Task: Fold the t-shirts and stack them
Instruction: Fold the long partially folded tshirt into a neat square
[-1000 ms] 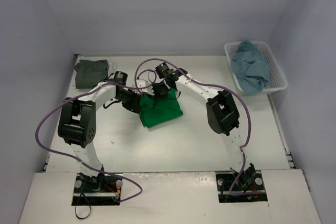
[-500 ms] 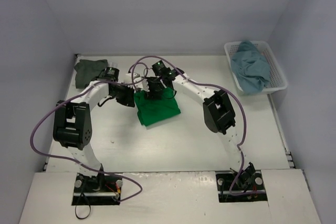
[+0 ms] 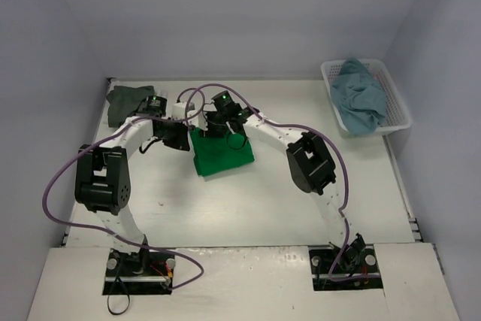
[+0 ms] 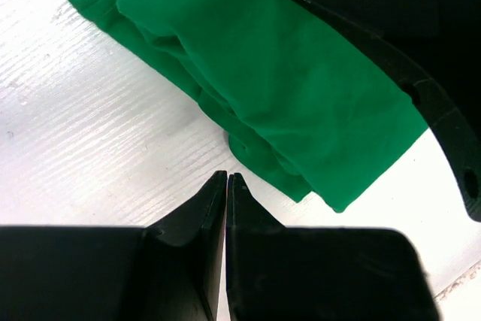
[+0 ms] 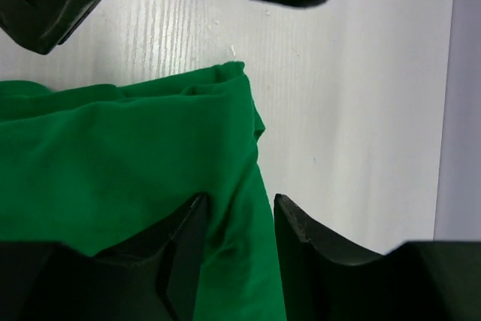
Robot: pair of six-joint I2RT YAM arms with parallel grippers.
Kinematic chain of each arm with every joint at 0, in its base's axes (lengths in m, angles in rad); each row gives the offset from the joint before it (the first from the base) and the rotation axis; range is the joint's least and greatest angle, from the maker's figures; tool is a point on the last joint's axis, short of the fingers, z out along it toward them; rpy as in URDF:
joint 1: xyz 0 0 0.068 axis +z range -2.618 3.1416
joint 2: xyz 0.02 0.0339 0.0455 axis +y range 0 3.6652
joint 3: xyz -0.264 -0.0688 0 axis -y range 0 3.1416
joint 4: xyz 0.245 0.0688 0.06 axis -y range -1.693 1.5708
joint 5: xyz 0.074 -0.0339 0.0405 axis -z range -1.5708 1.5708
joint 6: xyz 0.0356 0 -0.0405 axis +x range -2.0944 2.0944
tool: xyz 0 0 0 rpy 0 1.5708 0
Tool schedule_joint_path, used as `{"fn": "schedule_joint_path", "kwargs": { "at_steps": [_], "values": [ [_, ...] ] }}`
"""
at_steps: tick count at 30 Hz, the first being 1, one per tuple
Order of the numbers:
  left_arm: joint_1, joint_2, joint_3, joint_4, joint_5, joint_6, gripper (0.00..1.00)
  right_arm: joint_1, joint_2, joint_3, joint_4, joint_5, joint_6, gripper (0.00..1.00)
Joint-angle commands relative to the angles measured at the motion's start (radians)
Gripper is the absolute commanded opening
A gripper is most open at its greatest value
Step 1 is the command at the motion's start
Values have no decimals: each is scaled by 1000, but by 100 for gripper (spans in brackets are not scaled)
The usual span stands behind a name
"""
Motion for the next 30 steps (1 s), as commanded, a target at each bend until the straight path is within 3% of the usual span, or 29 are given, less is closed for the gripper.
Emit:
{"fn": "schedule_joint_path", "kwargs": {
  "at_steps": [1, 8, 13, 14, 17, 25, 30],
  "values": [
    [-96, -163, 25, -105, 221, 199, 0, -67, 17, -8, 128, 397, 274, 37],
    [-99, -204, 63, -111, 210, 182, 0, -84, -171, -91, 131, 397, 351, 38],
    [-103, -232, 79, -64, 204, 135, 0, -100, -253, -171, 68, 349, 417, 18],
    [-106, -232, 79, -52, 201, 112, 0, -103, -253, -181, 45, 343, 426, 9],
    [-115, -210, 86, -7, 190, 78, 0, -123, -242, -235, 33, 324, 444, 0],
    [-144, -146, 103, 89, 169, -4, 0, -187, -144, -229, -19, 150, 487, 0],
    [-146, -103, 102, 148, 134, -24, 0, -193, -130, -203, -19, 136, 507, 0]
  ]
}}
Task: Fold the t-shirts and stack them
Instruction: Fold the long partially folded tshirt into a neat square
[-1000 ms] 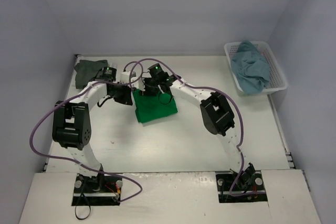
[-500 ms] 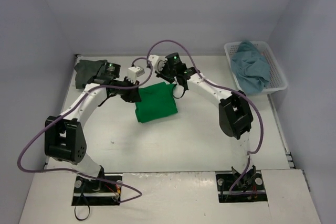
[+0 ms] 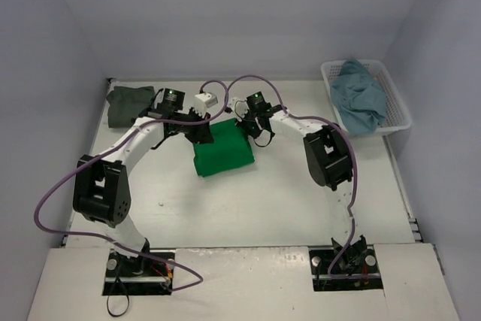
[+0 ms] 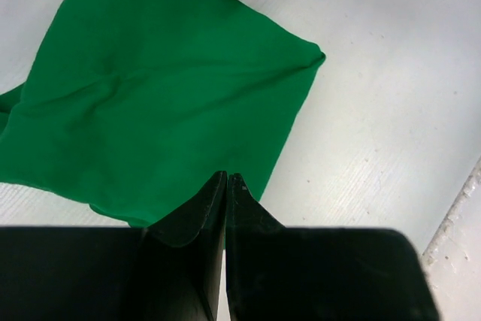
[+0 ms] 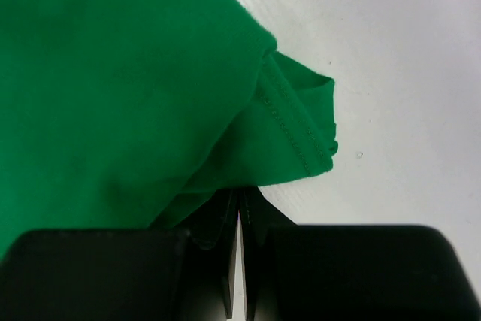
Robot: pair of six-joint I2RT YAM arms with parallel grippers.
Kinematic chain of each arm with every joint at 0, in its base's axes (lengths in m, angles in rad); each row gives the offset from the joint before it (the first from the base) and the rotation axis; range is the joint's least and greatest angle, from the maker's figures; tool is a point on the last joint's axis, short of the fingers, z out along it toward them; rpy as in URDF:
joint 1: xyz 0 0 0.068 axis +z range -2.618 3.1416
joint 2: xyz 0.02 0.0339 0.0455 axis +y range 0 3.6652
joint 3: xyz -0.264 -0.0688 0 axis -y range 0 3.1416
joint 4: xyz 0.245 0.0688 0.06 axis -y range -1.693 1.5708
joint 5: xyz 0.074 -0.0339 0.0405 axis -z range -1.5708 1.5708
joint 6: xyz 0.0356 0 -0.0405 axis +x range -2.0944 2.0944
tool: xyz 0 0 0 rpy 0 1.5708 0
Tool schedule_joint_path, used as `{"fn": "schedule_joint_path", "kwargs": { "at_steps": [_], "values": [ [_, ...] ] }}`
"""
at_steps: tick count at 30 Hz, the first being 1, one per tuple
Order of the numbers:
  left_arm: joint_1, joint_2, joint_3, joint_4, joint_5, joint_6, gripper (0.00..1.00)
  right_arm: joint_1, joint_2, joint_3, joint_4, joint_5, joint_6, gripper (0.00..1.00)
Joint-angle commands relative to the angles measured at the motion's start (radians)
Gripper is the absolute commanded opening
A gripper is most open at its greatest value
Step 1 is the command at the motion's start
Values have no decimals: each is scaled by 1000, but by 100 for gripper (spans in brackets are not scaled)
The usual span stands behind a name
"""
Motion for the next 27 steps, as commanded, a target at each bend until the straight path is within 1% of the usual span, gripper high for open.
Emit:
{"fn": "schedule_joint_path", "kwargs": {
  "at_steps": [1, 3, 6, 9, 11, 15, 19, 22, 27],
  "values": [
    [-6, 13, 42, 108, -21, -22, 0, -8, -36, 50, 11, -7, 48, 0],
    [-6, 42, 36, 154, -61, -25, 0, -37, -55, 74, 9, 10, 87, 0],
    [-8, 73, 33, 197, -98, -30, 0, -60, -78, 77, 11, 10, 101, 0],
    [-9, 128, 43, 236, -165, -31, 0, -100, -102, 76, 8, 5, 103, 0],
    [-9, 171, 63, 242, -205, -25, 0, -132, -116, 74, 8, -2, 106, 0],
    [-9, 226, 93, 248, -242, -22, 0, -181, -173, 64, 5, -45, 112, 0],
    [-11, 293, 128, 245, -288, -34, 0, -195, -213, 50, 5, -79, 107, 0],
    [-12, 332, 183, 196, -287, -40, 0, -193, -233, 33, 3, -114, 109, 0],
    [-15, 300, 174, 207, -270, -50, 0, -190, -250, 33, -5, -168, 103, 0]
  ]
}}
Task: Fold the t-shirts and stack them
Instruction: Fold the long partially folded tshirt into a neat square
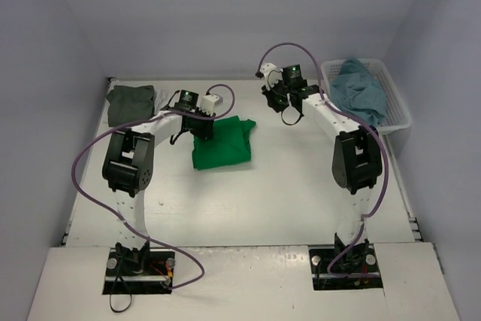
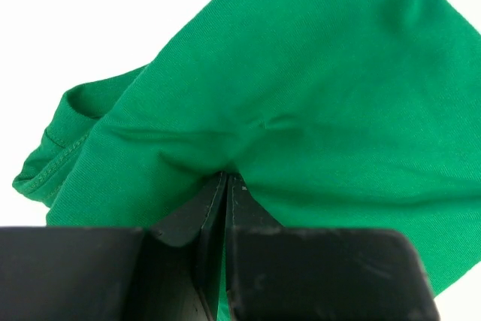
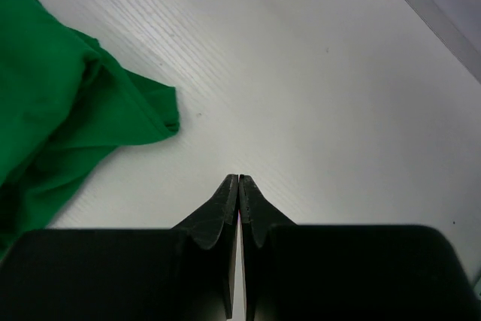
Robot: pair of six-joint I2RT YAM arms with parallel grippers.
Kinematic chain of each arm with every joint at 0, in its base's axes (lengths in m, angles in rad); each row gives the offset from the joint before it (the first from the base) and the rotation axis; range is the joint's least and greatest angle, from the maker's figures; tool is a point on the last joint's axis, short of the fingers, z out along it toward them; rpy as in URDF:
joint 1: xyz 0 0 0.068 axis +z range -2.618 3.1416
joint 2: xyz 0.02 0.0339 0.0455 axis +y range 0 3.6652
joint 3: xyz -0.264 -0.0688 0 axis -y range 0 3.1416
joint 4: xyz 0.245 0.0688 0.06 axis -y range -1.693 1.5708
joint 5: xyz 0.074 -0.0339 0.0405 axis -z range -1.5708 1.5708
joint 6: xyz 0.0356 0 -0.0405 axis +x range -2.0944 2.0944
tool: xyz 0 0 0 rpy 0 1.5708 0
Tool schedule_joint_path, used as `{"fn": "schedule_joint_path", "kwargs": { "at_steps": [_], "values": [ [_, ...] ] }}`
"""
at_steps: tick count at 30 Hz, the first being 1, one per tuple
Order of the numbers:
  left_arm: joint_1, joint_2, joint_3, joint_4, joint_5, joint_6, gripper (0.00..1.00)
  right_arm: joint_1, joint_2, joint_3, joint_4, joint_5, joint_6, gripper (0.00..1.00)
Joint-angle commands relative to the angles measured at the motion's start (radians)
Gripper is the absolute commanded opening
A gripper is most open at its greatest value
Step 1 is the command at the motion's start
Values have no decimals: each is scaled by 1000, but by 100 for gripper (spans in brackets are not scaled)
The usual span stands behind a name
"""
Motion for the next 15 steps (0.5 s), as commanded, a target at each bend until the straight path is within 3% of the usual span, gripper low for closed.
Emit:
{"fn": "schedule_joint_path", "kwargs": {
  "at_steps": [1, 15],
  "values": [
    [-7, -79, 42, 13, -7, -18, 0, 11, -68, 4, 4, -81, 2, 0],
    [-4, -306, 30, -41, -8, -24, 0, 110, 1, 58, -16, -389, 5, 0]
  ]
}}
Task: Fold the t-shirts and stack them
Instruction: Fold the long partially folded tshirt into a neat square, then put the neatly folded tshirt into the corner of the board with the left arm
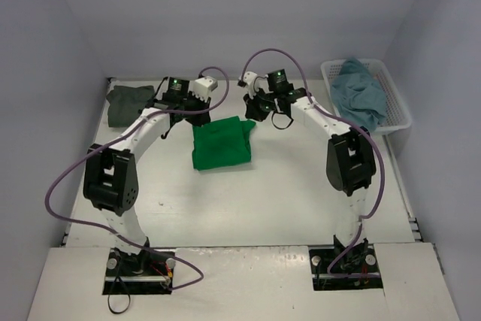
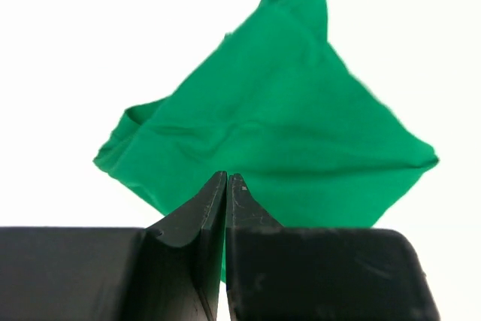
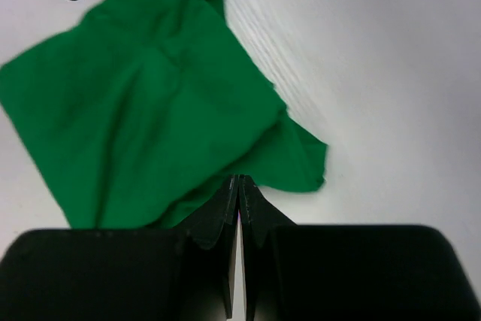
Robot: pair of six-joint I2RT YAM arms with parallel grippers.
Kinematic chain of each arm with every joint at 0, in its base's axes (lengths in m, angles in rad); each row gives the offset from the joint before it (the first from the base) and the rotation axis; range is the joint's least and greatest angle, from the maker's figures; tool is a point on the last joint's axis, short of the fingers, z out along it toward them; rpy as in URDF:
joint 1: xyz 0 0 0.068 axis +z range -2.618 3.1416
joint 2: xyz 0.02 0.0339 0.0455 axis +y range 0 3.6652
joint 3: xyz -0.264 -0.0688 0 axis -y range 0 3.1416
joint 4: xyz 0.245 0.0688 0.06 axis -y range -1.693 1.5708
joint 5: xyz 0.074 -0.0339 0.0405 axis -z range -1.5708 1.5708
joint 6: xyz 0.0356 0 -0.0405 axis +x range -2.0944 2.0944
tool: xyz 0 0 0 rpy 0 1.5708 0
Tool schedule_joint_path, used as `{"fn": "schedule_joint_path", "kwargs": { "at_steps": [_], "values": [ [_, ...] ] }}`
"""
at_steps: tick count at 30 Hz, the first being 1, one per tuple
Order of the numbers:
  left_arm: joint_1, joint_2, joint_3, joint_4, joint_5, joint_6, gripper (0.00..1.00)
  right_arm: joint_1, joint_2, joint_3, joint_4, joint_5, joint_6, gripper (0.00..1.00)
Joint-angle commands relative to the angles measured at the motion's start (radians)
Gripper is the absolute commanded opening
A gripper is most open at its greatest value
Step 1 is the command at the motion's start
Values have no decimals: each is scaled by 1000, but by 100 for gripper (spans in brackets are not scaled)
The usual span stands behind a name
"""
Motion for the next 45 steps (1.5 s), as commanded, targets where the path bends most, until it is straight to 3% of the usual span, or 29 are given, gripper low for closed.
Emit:
{"fn": "schedule_joint_path", "kwargs": {
  "at_steps": [1, 7, 20, 23, 24, 30, 37, 45],
  "values": [
    [-2, -106, 27, -2, -12, 6, 0, 23, 12, 68, 12, -150, 11, 0],
    [47, -138, -4, -9, -84, 27, 0, 69, 84, 110, 9, -213, 38, 0],
    [108, 6, 30, -143, 44, -48, 0, 112, 174, 79, -2, -156, 38, 0],
    [116, 49, 50, -190, 125, -80, 21, 112, 180, 73, -3, -145, 31, 0],
    [119, 72, 58, -206, 147, -82, 32, 111, 181, 72, -3, -144, 29, 0],
    [160, 89, 49, -252, 193, -154, 55, 111, 178, 65, -3, -147, 24, 0],
    [208, 48, -4, -246, 172, -206, 64, 111, 175, 62, -5, -159, 20, 0],
    [210, 103, -44, -229, 190, -250, 66, 111, 160, 58, -6, -164, 17, 0]
  ]
}}
